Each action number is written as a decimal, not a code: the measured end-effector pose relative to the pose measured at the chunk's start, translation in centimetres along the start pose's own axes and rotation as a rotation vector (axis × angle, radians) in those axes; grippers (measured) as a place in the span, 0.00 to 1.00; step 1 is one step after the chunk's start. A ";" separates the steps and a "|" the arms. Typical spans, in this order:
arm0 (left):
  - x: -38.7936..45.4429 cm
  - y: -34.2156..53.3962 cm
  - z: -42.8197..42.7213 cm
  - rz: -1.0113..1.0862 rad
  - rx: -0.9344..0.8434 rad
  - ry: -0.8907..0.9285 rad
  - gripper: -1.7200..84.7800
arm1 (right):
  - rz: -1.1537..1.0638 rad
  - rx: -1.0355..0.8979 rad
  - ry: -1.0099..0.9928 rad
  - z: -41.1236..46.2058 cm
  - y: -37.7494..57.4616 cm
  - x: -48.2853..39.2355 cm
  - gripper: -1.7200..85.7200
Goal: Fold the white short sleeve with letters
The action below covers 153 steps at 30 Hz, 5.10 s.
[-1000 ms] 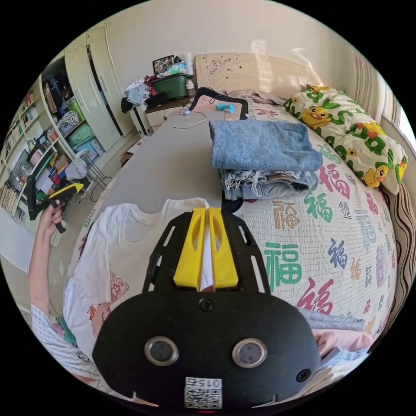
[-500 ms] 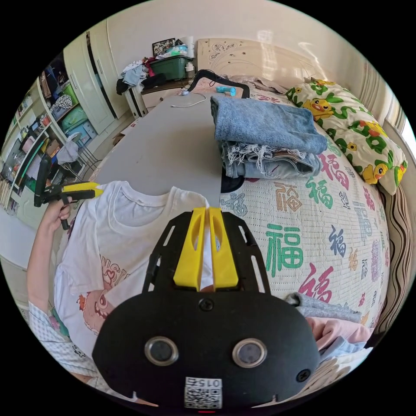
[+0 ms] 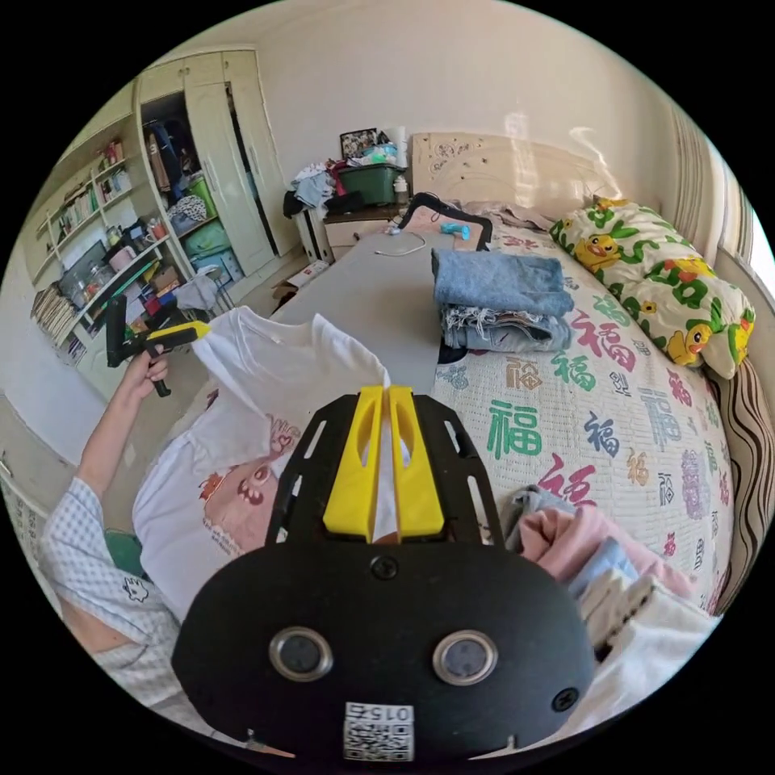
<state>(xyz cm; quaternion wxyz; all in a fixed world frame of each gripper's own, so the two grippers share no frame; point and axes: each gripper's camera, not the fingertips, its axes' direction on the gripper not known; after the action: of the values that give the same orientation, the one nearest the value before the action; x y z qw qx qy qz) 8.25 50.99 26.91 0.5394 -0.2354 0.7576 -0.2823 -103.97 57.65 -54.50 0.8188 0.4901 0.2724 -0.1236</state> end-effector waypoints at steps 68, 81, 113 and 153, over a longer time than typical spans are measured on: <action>-0.7 7.4 -22.4 -0.036 -0.067 0.092 0.03 | 0.177 -0.108 0.027 9.8 15.5 14.5 0.01; -6.3 6.0 -15.2 -0.180 -0.227 -0.021 0.13 | 0.180 -0.218 0.125 21.4 16.6 18.2 0.08; 29.7 18.3 -33.3 0.236 -0.098 0.021 0.04 | -0.323 0.062 -0.253 9.3 53.1 8.2 0.10; 37.8 -27.5 14.9 0.190 -0.386 0.140 0.14 | 0.406 0.316 -0.230 10.0 56.0 29.9 0.12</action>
<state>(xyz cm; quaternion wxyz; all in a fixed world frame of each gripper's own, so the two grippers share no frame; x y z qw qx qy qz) 12.22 3.37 15.95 0.4547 -0.2420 0.8518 -0.0956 -49.88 78.28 -26.60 0.7657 0.6390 0.0514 -0.0526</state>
